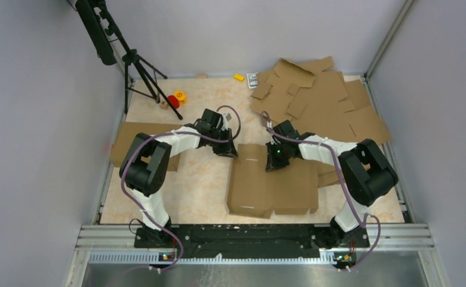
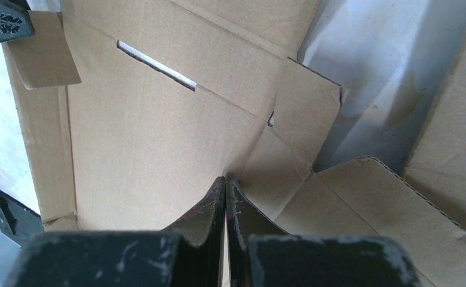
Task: Fold the paper box
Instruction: Fold the paper box at the center of the board.
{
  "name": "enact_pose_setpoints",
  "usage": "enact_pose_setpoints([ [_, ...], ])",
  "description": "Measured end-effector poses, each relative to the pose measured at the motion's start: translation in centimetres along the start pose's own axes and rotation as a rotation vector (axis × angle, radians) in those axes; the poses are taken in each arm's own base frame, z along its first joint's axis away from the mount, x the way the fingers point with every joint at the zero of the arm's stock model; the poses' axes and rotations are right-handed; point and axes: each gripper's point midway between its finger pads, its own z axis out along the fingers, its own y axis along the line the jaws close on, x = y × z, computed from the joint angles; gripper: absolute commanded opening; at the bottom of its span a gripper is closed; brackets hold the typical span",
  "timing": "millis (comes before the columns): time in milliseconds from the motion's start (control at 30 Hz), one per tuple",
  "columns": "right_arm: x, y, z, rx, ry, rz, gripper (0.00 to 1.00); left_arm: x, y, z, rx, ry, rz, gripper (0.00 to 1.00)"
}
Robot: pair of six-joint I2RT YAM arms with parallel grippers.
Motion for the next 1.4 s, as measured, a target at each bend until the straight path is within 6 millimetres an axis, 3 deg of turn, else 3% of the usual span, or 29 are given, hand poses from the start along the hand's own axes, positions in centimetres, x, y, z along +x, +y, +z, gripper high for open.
enact_pose_setpoints([
  [167, 0.0, -0.1, -0.1, 0.009, 0.002, 0.000, 0.00, 0.1, -0.1, 0.2, -0.039, -0.004, 0.019, 0.02],
  [400, 0.2, -0.3, -0.3, 0.022, 0.006, 0.002, 0.00, -0.1, -0.4, 0.6, -0.122, -0.029, 0.081, 0.02],
  [467, 0.1, -0.4, -0.5, 0.032, 0.002, -0.001, 0.07, 0.1, -0.6, 0.7, -0.135, -0.031, 0.094, 0.02],
  [633, -1.3, -0.1, -2.3, 0.068, -0.037, -0.022, 0.48, 0.1, -0.5, 0.7, -0.159, -0.039, 0.104, 0.02],
  [833, -4.5, 0.1, -6.1, 0.119, -0.169, -0.069, 0.60, 0.0, -0.3, 0.4, -0.179, -0.050, 0.108, 0.03],
  [933, -6.0, -0.9, -7.9, 0.144, -0.224, -0.049, 0.78, -0.1, -0.4, 0.3, -0.181, -0.055, 0.110, 0.03],
  [1067, -7.1, -3.2, -8.7, 0.184, -0.251, -0.014, 0.79, -0.3, -0.6, 0.1, -0.177, -0.063, 0.113, 0.04],
  [1233, -7.2, -3.5, -8.1, 0.189, -0.217, -0.036, 0.78, -0.5, -0.9, -0.2, -0.171, -0.071, 0.116, 0.04],
  [1400, -6.9, -4.4, -8.1, 0.244, -0.180, -0.049, 0.93, -0.8, -0.7, -0.5, -0.191, -0.089, 0.123, 0.04],
])
